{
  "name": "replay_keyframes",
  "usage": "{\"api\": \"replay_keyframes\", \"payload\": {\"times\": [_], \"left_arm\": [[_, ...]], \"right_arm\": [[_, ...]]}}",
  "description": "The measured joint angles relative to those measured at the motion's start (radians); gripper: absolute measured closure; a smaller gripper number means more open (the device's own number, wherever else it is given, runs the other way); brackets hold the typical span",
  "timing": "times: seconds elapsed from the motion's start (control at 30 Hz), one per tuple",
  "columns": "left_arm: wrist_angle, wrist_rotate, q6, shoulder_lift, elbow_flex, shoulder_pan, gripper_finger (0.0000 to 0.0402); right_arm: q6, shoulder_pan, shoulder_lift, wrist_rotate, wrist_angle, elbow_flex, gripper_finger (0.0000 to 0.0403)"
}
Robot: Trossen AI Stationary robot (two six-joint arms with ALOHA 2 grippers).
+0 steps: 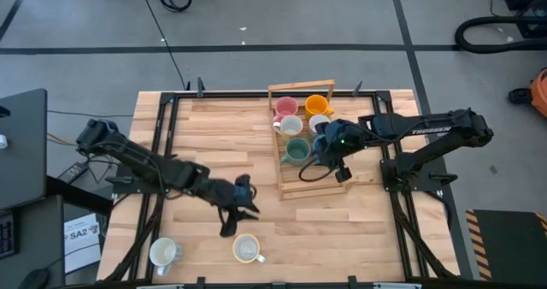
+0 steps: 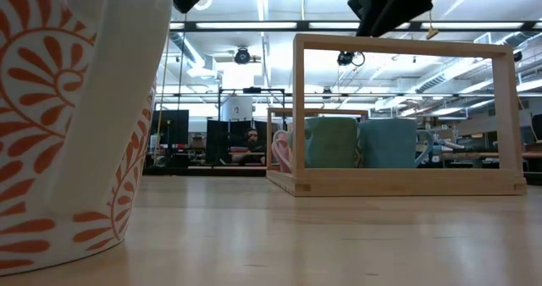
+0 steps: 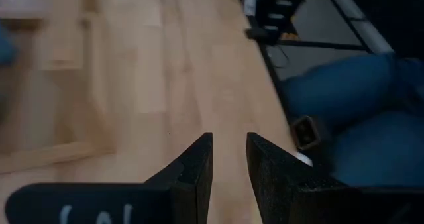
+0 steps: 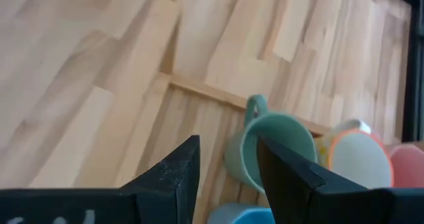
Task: Place coffee mugs
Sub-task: Put the orange patterned mug on the shelf
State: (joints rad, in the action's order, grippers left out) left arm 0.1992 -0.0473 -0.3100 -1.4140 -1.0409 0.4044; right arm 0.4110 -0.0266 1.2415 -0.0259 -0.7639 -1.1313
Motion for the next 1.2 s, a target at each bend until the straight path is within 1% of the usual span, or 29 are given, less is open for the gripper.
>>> {"api": "replay_keyframes", "payload": {"times": [0.23,0.37,0.47,0.67,1.0,1.2], "left_arm": [[0.011,0.001,-0.047,-0.064,0.000,0.098,0.0303],[0.032,-0.002,-0.101,-0.082,0.000,0.124,0.0303],[0.053,-0.010,-0.155,-0.092,-0.001,0.128,0.0303],[0.112,-0.019,-0.201,-0.109,0.001,0.138,0.0303],[0.114,-0.001,-0.229,-0.160,0.000,0.145,0.0303],[0.131,-0.001,-0.229,-0.159,0.000,0.149,0.0303]], "right_arm": [[0.000,-0.052,0.000,-0.001,0.014,0.000,0.0247],[-0.004,-0.074,0.000,-0.001,0.033,0.000,0.0247],[-0.032,-0.084,0.000,-0.001,0.039,0.000,0.0247],[-0.071,-0.097,0.001,-0.002,0.042,0.000,0.0247],[-0.069,-0.098,0.001,-0.002,0.046,0.000,0.0248],[-0.069,-0.098,0.001,-0.002,0.049,0.000,0.0248]]}}
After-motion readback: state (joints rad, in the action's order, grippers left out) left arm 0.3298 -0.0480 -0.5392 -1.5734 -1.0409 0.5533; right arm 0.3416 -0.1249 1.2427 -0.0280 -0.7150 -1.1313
